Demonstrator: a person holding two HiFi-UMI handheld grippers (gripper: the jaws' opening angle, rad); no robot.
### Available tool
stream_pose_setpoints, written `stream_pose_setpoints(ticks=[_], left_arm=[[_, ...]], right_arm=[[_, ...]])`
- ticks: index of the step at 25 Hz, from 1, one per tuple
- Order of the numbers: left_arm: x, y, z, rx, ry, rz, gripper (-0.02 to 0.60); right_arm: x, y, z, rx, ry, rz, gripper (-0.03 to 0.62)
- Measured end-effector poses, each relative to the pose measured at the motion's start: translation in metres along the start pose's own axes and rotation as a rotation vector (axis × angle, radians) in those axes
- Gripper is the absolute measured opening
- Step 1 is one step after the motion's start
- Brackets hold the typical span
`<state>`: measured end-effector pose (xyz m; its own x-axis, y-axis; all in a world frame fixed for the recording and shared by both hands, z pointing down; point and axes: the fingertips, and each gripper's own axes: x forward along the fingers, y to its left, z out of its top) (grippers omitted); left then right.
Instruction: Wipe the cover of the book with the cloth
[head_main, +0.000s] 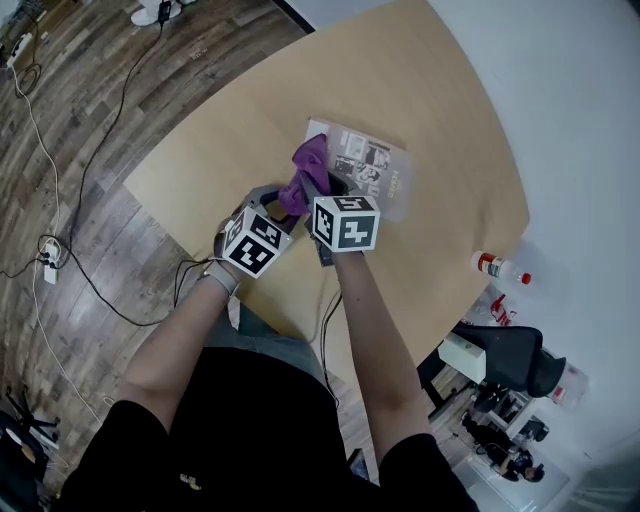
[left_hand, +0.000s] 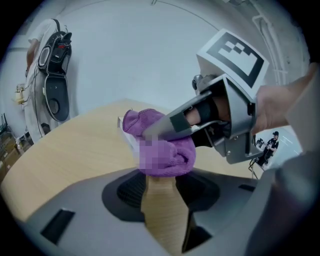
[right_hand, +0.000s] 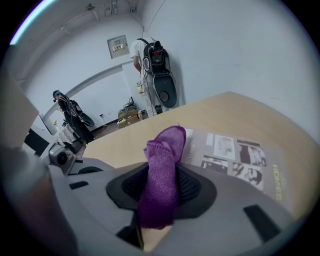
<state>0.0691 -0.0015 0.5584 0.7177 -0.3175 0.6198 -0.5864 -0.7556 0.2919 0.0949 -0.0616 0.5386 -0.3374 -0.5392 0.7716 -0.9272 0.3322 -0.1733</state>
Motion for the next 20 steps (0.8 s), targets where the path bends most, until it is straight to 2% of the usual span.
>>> stream_pose_setpoints(ticks=[6, 13, 20], left_arm=[[-0.003, -0.011, -0.008, 0.003, 0.027, -0.044, 0.189], [-0.009, -0.014, -0.015, 0.044, 0.057, -0.052, 0.189], [-0.015, -0.002, 0.007, 0.044, 0.016, -0.041, 0.187]], right_arm=[[-0.013, -0.002, -0.018, 0.040, -0.004, -0.005, 0.144], [-0.030, -0.020, -0.034, 0.095, -0.016, -0.045, 0.144], [-0.036, -0.029, -0.038, 0.149, -0.021, -0.049, 0.143]])
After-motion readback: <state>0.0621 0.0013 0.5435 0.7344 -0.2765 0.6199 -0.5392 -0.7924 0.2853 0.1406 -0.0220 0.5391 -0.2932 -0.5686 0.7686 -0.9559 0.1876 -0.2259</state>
